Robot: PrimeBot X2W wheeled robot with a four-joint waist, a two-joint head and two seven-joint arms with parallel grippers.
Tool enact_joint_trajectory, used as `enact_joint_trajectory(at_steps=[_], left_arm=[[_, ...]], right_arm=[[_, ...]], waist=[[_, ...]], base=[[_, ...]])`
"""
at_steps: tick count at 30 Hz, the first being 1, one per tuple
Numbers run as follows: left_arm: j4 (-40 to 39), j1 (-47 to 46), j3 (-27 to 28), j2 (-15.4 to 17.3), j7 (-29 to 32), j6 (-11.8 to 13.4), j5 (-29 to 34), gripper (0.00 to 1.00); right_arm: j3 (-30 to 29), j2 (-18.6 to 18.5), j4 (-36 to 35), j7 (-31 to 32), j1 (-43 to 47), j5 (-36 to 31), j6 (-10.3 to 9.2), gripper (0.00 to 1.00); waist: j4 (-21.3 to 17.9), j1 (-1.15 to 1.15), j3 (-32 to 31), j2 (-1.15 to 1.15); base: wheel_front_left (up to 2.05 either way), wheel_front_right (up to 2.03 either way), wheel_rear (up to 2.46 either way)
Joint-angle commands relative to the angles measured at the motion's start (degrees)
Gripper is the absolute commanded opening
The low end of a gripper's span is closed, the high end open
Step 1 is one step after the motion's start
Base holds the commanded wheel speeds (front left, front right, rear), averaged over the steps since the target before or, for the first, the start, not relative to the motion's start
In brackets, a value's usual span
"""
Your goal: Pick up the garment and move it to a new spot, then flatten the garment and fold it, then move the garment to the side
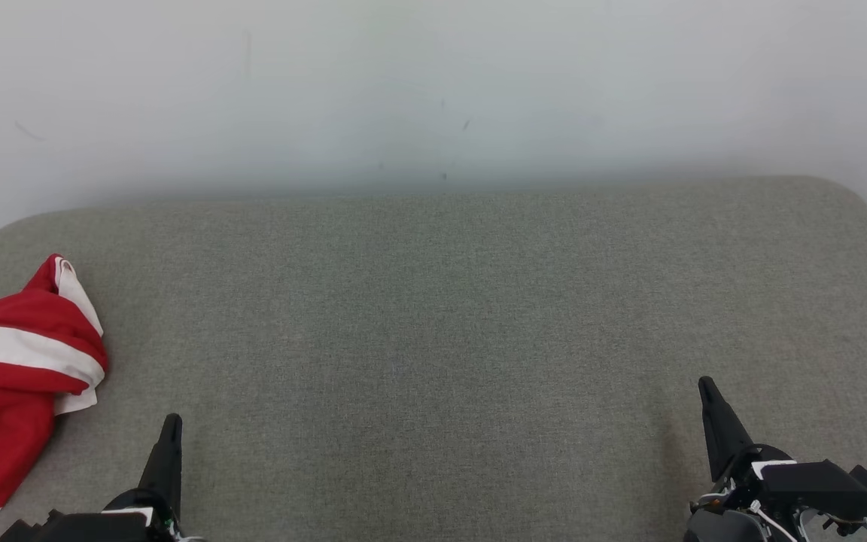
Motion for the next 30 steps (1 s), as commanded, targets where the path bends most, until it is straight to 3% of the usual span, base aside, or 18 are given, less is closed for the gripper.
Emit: enact_joint_trajectory(at_steps=[1,27,28,30], left_arm=[[-0.17,-0.51,0.17,0.09,-0.04,-0.18,-0.35,0.0],[-0.17,-0.5,0.16,0.09,-0.04,-0.18,-0.35,0.0],[0.08,0.02,-0.02,-0.01,-0.02,0.0,0.01,1.0],[0.92,0.62,-0.14,-0.18,-0.03,0.08,0.03,1.0]], right_arm=[[-0.02,0.14,-0.09,0.16,-0.38,0.06,0.06,0.0],[-0.02,0.14,-0.09,0.15,-0.39,0.06,0.06,0.0],[0.01,0.0,0.06,0.0,0.02,0.0,0.0,1.0],[0.07,0.04,0.92,-0.03,0.61,-0.01,0.0,1.0]], waist=[[0.0,0.0,0.0,0.0],[0.0,0.0,0.0,0.0],[0.0,0.0,0.0,0.0],[0.0,0.0,0.01,0.0]], base=[[0.0,0.0,0.0],[0.0,0.0,0.0],[0.0,0.0,0.0],[0.0,0.0,0.0]])
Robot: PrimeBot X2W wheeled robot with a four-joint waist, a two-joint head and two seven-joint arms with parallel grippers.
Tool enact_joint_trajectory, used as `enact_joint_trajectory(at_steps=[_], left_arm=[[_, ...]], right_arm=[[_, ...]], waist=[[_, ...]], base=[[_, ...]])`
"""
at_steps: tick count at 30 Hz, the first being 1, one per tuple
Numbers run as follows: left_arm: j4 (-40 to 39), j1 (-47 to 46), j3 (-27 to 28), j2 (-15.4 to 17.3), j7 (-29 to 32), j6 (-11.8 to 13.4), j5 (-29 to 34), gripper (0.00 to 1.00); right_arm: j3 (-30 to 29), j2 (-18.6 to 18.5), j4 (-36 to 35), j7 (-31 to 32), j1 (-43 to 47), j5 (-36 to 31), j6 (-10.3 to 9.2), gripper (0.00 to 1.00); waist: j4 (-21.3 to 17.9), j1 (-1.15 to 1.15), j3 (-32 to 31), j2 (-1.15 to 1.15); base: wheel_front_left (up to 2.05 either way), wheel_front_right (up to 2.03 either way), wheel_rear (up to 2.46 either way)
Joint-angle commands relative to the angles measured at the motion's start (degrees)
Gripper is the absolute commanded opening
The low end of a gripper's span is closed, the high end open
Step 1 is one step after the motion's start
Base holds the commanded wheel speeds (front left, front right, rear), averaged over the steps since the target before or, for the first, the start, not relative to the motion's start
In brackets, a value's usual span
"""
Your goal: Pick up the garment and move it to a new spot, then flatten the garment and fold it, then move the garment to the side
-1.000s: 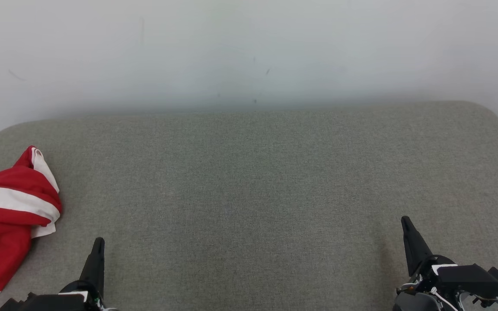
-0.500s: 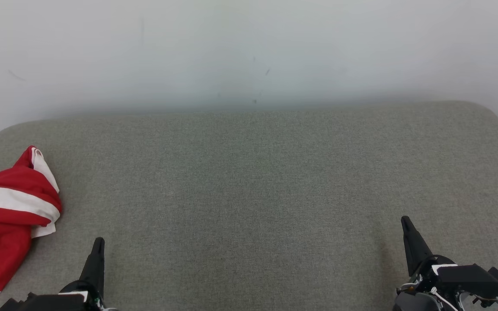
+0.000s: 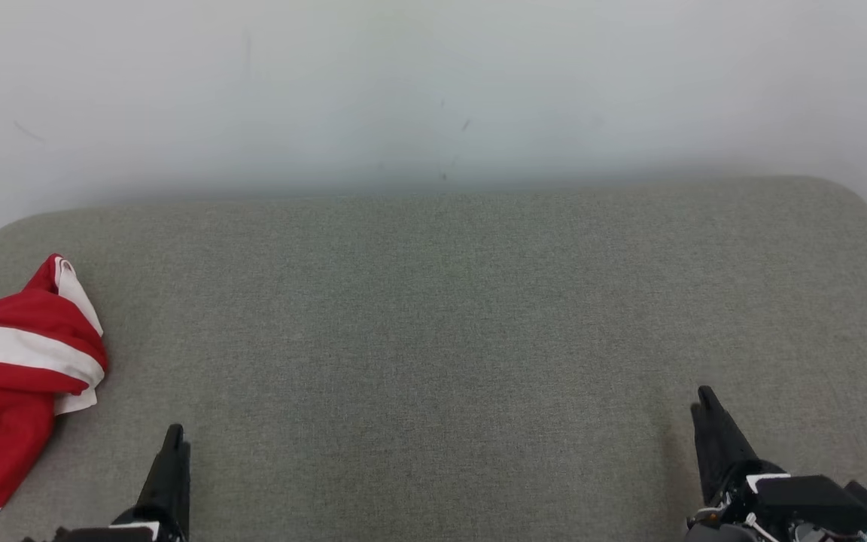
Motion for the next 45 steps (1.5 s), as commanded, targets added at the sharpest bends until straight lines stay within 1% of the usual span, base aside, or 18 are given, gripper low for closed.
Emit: enact_joint_trajectory(at_steps=[1,2,6,11,14,28,34,45], left_arm=[[0.11,0.15,-0.03,-0.03,-0.07,0.0,0.04,0.0],[0.83,0.74,-0.06,-0.13,-0.02,0.01,0.02,1.0],[0.25,0.91,-0.45,0.04,-1.2,0.0,1.05,1.0],[0.01,0.99,-1.11,0.6,-2.42,-0.01,3.76,1.0],[-0.14,0.98,-1.39,0.88,-3.25,-0.02,6.94,1.0],[-0.56,1.17,-1.63,1.04,-6.82,-0.07,24.78,1.0],[-0.33,1.2,-2.11,1.28,-8.19,-0.09,30.95,1.0],[-0.28,1.7,-1.28,1.09,-10.45,-0.12,41.24,1.0]], right_arm=[[0.05,0.01,0.13,-0.03,0.13,-0.05,-0.03,0.0],[0.05,0.05,0.86,-0.01,0.78,-0.02,-0.05,1.0],[0.84,-0.15,-0.08,-0.85,0.92,-0.95,-0.05,1.0],[2.24,-0.9,-0.39,-2.3,0.92,-2.95,-0.04,1.0],[3.19,-1.46,-0.2,-3.23,0.7,-5.21,-0.03,1.0],[4.41,-1.76,-0.61,-6.79,0.27,-21.28,0.0,1.0],[5.43,-2.09,-0.32,-8.13,0.04,-27.01,0.02,1.0],[6.99,-2.69,0.66,-10.41,-0.71,-37.6,0.04,1.0]], waist=[[0.0,0.0,0.01,0.0],[0.0,0.0,0.01,0.0],[0.02,0.0,0.06,0.0],[0.0,0.0,0.11,0.0],[-0.02,0.0,0.13,0.0],[-0.19,0.0,0.22,0.0],[-0.27,0.0,0.24,0.0],[-0.54,0.0,0.23,0.0]], base=[[0.0,0.0,0.0],[0.0,0.0,0.0],[0.0,0.0,0.0],[0.0,0.0,0.0],[0.0,0.0,0.0],[0.0,0.0,0.0],[0.0,0.0,0.0],[0.0,0.0,0.0]])
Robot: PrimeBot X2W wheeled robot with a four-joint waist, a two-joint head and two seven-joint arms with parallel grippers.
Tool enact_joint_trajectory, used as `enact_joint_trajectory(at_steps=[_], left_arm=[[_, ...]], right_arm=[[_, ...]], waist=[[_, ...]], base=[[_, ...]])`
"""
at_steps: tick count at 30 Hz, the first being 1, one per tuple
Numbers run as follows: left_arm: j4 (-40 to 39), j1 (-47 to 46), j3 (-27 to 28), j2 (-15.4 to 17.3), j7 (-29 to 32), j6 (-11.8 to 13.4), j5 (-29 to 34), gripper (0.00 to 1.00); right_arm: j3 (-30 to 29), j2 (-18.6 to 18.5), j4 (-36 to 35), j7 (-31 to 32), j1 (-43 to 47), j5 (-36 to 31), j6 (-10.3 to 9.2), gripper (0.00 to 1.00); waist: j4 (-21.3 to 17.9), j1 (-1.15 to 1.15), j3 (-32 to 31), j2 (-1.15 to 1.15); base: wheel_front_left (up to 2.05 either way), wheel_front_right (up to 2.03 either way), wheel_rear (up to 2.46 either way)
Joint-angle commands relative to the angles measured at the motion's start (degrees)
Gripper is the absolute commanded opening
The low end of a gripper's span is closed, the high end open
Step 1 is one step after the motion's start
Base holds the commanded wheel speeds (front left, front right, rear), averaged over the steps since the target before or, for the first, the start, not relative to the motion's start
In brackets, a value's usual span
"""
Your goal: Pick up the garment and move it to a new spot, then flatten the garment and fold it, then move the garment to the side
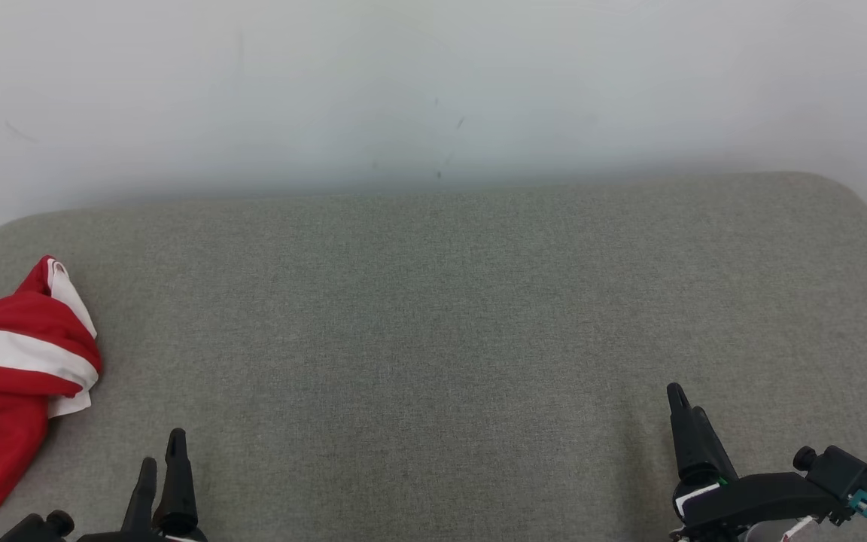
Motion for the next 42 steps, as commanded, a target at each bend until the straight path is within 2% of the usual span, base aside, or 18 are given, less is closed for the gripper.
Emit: enact_joint_trajectory(at_steps=[1,18,42], left_arm=[[-0.79,0.05,0.22,0.21,-0.64,-0.2,2.79,1.0],[-1.57,1.54,0.63,0.14,-3.49,-0.13,16.85,1.0],[-3.09,3.09,-0.55,0.76,-7.24,0.53,33.2,1.0]], right_arm=[[0.37,-0.52,-0.4,-0.72,-1.23,-2.65,0.17,1.0],[1.41,-0.43,0.32,-3.57,-0.82,-17.02,0.21,1.0],[2.37,-0.51,1.65,-7.34,-0.79,-32.65,0.26,1.0]], waist=[[-0.04,0.0,-0.02,0.0],[-0.26,0.0,-0.09,0.0],[-0.7,0.0,-0.07,0.0]], base=[[0.0,0.0,0.0],[0.0,0.0,0.0],[0.0,0.0,0.0]])
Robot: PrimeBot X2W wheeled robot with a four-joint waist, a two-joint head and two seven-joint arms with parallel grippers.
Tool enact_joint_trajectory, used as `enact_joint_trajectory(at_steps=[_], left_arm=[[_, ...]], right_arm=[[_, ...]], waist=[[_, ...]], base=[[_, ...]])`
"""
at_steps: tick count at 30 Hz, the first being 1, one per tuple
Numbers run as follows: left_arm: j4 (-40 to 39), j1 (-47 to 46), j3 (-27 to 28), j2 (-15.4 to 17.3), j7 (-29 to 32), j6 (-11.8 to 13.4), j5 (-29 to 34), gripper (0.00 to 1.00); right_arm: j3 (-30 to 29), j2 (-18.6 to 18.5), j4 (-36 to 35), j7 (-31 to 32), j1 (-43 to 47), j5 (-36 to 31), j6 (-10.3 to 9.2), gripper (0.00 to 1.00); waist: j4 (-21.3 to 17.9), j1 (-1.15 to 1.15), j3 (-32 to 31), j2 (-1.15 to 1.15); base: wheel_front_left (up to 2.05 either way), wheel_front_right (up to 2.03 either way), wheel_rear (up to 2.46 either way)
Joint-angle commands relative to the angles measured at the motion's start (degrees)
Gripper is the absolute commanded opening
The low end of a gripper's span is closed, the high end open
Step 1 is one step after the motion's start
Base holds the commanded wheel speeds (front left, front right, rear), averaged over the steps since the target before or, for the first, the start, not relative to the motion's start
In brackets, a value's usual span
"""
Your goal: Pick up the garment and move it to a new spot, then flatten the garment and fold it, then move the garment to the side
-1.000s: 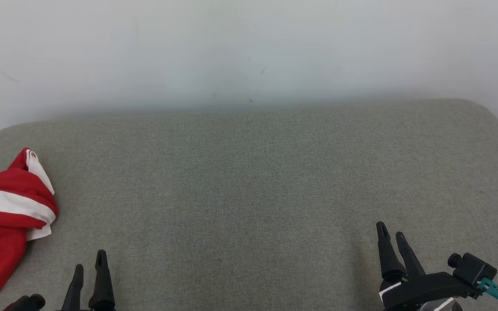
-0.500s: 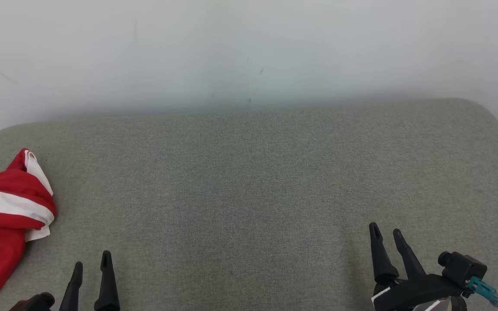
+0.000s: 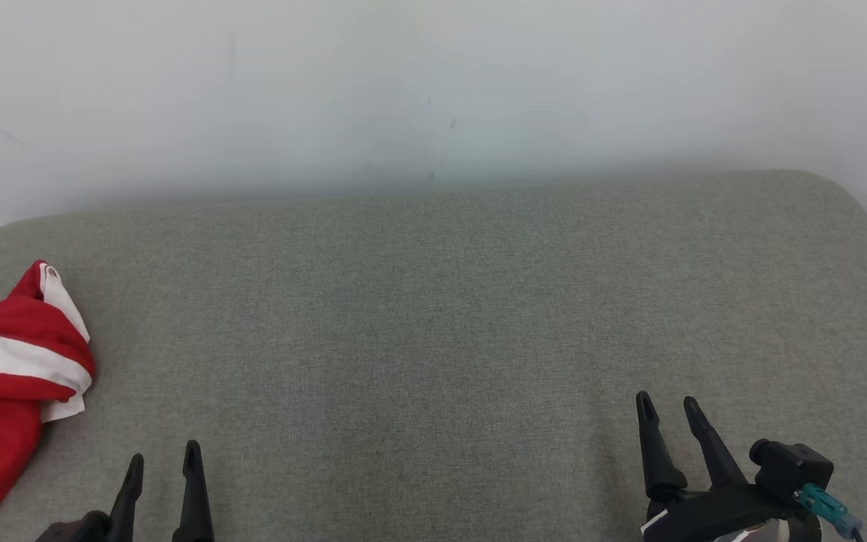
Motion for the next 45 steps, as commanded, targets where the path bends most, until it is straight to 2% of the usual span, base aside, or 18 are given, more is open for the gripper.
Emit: enact_joint_trajectory(at_steps=[1,35,40,45], left_arm=[[-0.63,0.04,-0.1,0.35,-0.49,-0.09,1.55,1.0],[-0.34,1.38,1.57,0.21,-4.44,1.87,16.99,1.0],[-0.58,1.85,1.8,-0.01,-4.9,2.26,18.89,1.0],[-0.76,1.77,1.95,-0.24,-4.98,2.47,19.36,1.0]], right_arm=[[0.12,-0.24,-0.18,-0.63,-0.78,-1.48,0.24,1.0],[-1.96,0.71,0.47,-4.46,-0.53,-18.42,0.26,1.0],[-1.47,0.67,0.29,-4.93,-0.39,-20.4,0.26,1.0],[-0.27,0.46,0.16,-5.07,-0.11,-20.37,0.26,1.0]], waist=[[-0.03,0.0,0.02,0.0],[-0.47,0.0,0.45,0.0],[0.28,0.0,0.56,0.0],[2.6,0.0,0.77,0.0]], base=[[0.0,0.0,0.0],[0.0,0.0,0.0],[0.0,0.0,0.0],[0.0,0.0,0.0]])
